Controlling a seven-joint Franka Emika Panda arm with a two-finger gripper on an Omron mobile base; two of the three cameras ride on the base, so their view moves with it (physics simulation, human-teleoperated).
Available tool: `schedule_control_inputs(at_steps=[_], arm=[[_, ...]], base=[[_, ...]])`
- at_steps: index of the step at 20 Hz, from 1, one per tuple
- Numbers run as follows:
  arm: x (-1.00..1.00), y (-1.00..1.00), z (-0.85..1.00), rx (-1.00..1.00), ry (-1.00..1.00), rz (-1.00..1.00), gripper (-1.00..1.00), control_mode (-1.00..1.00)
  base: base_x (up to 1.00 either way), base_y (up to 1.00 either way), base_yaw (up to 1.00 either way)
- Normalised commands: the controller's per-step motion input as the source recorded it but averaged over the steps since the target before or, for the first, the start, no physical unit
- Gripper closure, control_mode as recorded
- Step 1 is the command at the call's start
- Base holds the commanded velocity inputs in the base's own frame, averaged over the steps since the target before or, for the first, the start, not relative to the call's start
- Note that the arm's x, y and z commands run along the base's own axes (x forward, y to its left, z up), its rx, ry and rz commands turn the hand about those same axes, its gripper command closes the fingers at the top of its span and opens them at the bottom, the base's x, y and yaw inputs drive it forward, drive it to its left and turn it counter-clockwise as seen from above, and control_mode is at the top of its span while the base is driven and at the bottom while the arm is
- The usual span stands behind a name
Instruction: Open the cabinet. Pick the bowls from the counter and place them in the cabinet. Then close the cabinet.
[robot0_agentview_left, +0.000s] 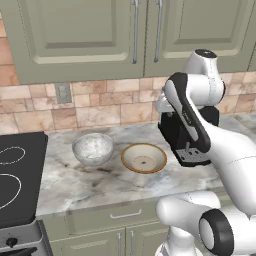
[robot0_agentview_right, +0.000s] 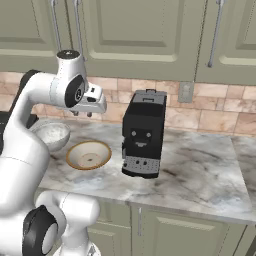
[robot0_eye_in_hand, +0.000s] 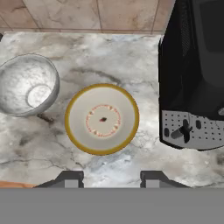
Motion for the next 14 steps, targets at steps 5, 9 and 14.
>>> schedule_control_inputs(at_steps=[5, 9, 14], arm=[[-0.28, 0.00, 0.00, 0.00, -0.08, 0.00, -1.00, -1.00], [-0.58, 0.02, 0.01, 0.00, -0.29, 0.00, -1.00, -1.00], [-0.45, 0.09, 0.30, -0.04, -0.43, 0.00, -1.00, -1.00]], base=[[0.00, 0.00, 0.00], [0.00, 0.00, 0.00], [0.00, 0.00, 0.00]])
